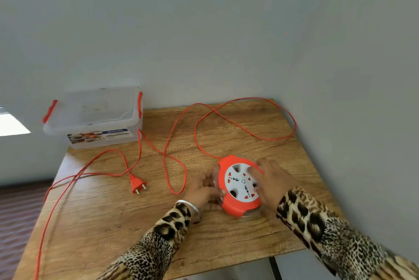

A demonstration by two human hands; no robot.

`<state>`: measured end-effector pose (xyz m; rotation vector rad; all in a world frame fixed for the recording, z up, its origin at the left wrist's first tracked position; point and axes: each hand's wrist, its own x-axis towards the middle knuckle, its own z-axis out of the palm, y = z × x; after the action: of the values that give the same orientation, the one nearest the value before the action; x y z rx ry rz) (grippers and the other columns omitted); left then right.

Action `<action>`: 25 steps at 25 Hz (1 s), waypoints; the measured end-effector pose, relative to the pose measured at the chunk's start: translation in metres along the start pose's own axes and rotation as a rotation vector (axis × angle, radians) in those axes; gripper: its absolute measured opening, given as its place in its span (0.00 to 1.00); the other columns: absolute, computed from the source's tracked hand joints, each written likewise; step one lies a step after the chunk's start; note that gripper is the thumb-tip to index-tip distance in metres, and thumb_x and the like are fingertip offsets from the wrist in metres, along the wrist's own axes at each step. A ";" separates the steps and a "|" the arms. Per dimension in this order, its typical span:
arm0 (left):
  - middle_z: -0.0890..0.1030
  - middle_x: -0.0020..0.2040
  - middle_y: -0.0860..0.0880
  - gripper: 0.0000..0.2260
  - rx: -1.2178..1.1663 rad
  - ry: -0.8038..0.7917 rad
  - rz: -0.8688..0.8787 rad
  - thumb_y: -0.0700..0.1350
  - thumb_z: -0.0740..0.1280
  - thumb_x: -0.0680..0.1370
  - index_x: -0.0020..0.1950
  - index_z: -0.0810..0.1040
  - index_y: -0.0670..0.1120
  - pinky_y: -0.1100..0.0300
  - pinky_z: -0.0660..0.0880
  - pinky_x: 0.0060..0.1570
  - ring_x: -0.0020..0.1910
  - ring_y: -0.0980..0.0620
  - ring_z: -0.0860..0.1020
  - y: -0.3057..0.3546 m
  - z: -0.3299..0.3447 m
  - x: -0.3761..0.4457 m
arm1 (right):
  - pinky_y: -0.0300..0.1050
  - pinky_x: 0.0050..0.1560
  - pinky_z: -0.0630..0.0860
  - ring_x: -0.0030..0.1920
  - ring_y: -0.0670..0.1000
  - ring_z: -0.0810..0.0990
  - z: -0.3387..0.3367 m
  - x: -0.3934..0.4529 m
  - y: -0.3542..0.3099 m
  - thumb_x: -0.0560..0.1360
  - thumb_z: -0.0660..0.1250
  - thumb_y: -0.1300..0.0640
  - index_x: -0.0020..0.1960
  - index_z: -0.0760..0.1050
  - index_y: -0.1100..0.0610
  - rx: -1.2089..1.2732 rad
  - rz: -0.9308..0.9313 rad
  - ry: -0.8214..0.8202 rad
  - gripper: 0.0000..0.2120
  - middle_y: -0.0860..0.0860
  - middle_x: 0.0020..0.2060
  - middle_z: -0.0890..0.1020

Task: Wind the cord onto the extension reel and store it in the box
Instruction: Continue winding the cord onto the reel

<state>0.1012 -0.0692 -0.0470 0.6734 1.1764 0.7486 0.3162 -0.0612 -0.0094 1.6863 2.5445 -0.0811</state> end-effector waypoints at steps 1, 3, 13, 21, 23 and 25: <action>0.81 0.50 0.42 0.22 0.006 0.012 0.021 0.31 0.71 0.69 0.61 0.75 0.44 0.46 0.82 0.40 0.39 0.44 0.82 -0.002 -0.001 0.001 | 0.51 0.58 0.70 0.63 0.56 0.68 -0.003 0.008 0.002 0.74 0.63 0.48 0.69 0.62 0.46 -0.055 -0.173 -0.067 0.25 0.53 0.65 0.68; 0.82 0.47 0.43 0.17 0.035 -0.005 0.050 0.32 0.71 0.70 0.57 0.78 0.42 0.52 0.81 0.37 0.37 0.48 0.82 -0.001 -0.004 0.005 | 0.52 0.57 0.68 0.63 0.59 0.69 -0.015 0.022 0.003 0.77 0.60 0.50 0.70 0.62 0.45 -0.122 -0.345 -0.175 0.22 0.55 0.64 0.69; 0.79 0.47 0.47 0.22 0.169 -0.136 -0.002 0.36 0.75 0.69 0.61 0.77 0.49 0.53 0.82 0.38 0.35 0.51 0.82 0.010 -0.018 0.004 | 0.49 0.40 0.67 0.49 0.60 0.74 -0.032 0.059 0.002 0.76 0.59 0.48 0.71 0.56 0.41 -0.488 -0.782 -0.311 0.25 0.59 0.53 0.73; 0.81 0.44 0.46 0.25 0.094 -0.086 0.092 0.31 0.74 0.68 0.62 0.77 0.48 0.49 0.82 0.37 0.38 0.49 0.82 0.016 -0.014 0.008 | 0.49 0.44 0.71 0.48 0.60 0.78 -0.033 0.047 -0.009 0.76 0.58 0.42 0.73 0.47 0.38 -0.372 -0.421 -0.317 0.30 0.59 0.54 0.77; 0.81 0.43 0.48 0.24 0.046 -0.055 0.129 0.30 0.74 0.67 0.58 0.79 0.51 0.49 0.82 0.37 0.38 0.49 0.82 0.015 -0.012 0.011 | 0.48 0.44 0.72 0.49 0.59 0.79 -0.026 0.046 -0.016 0.74 0.55 0.37 0.74 0.45 0.42 -0.276 -0.195 -0.237 0.33 0.57 0.52 0.80; 0.82 0.40 0.50 0.23 0.012 -0.042 0.150 0.30 0.74 0.67 0.53 0.80 0.54 0.49 0.81 0.37 0.37 0.49 0.81 0.013 -0.010 0.012 | 0.47 0.45 0.76 0.48 0.56 0.80 -0.014 0.042 -0.026 0.73 0.54 0.36 0.75 0.44 0.44 -0.144 -0.003 -0.208 0.35 0.55 0.51 0.81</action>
<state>0.0918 -0.0510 -0.0456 0.7898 1.1015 0.8504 0.2756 -0.0316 0.0006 1.5354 2.3413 -0.0684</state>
